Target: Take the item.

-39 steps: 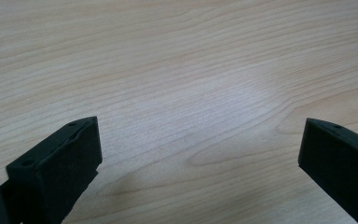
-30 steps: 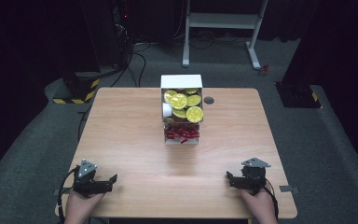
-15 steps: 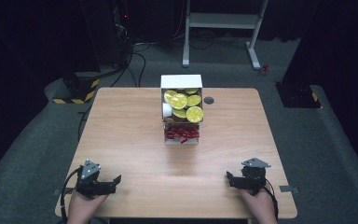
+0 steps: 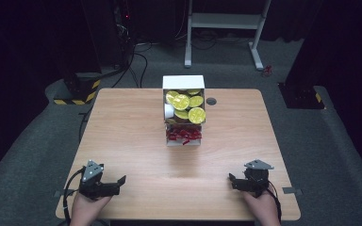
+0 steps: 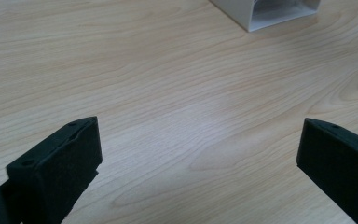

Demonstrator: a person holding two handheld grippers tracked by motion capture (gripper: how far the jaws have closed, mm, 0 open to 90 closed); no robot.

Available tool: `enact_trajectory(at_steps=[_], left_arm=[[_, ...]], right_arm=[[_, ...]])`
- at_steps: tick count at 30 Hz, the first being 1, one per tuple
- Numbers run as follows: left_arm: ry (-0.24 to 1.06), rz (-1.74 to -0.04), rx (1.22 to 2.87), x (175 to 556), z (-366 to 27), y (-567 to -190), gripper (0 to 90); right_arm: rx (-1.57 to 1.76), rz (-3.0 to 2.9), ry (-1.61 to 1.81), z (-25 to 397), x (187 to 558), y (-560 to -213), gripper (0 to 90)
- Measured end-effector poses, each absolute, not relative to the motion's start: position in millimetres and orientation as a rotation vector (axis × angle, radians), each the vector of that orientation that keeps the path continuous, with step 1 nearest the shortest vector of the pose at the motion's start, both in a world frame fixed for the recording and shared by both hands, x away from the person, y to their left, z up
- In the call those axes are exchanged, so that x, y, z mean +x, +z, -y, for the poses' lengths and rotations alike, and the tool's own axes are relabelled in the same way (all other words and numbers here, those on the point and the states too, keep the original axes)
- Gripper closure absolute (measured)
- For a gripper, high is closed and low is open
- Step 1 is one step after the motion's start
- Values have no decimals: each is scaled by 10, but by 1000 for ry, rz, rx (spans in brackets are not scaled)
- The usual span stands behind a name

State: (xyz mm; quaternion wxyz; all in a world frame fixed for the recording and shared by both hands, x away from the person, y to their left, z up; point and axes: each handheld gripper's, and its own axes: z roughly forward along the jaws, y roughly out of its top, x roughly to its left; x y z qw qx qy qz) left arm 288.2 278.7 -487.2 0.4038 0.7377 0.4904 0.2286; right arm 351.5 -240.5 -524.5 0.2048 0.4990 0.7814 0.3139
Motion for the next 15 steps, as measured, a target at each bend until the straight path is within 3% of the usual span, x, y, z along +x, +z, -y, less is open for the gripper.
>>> enact_trajectory(at_steps=[15], left_arm=[[572,-1188,1834,2924,-2610,-4596,5]], right_arm=[[1397,-2177,874,2403,3515,-5245,78]])
